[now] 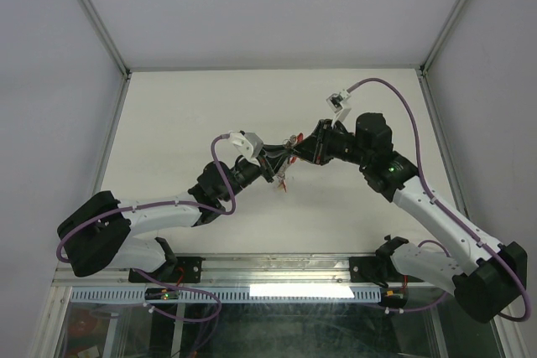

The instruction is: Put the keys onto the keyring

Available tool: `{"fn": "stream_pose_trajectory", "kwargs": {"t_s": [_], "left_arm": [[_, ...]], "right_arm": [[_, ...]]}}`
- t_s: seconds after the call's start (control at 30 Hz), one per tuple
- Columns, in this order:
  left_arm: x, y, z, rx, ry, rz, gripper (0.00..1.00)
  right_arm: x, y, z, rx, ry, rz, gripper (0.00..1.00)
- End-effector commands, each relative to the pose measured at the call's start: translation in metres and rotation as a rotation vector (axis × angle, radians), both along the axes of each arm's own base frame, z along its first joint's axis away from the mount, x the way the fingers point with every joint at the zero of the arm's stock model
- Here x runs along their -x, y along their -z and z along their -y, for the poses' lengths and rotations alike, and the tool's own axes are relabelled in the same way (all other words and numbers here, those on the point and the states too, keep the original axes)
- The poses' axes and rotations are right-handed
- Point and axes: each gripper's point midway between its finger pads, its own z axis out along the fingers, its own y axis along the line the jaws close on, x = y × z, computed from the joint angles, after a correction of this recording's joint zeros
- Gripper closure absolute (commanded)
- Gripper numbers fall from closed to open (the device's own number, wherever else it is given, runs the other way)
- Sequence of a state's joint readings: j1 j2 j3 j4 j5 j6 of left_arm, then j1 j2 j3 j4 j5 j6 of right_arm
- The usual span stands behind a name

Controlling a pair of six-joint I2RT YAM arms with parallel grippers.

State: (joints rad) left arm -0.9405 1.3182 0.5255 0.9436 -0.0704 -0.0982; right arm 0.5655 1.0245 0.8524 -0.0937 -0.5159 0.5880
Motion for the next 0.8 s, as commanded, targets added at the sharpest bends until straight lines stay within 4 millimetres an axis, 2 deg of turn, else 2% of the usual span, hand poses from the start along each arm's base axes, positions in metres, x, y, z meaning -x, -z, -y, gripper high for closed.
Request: {"fn": "stream_pose_trajectory", "kwargs": {"t_s": [0.0,0.17,0.5,0.77], "left_arm": [[0.003,-0.030,-0.002,0.095,0.022,0.051,1.00],[0.004,-0.031,-0.001,0.093,0.026,0.052,1.00],[0.004,-0.034,-0.002,0.100,0.029,0.059,1.00],[0.001,-0.026,-0.005,0.059,0.007,0.055,1.00]], "right_arm": [[0.000,-0.017,-0.002,-0.031,-0.012,0.079,0.83],[-0.005,-0.017,-0.002,-0.026,0.003,0.078,0.71],[-0.007,-0.012,-0.002,-0.013,0.009,0.068,0.65],[-0.012,-0.014,0.012,0.034,0.084,0.109,0.56]]}}
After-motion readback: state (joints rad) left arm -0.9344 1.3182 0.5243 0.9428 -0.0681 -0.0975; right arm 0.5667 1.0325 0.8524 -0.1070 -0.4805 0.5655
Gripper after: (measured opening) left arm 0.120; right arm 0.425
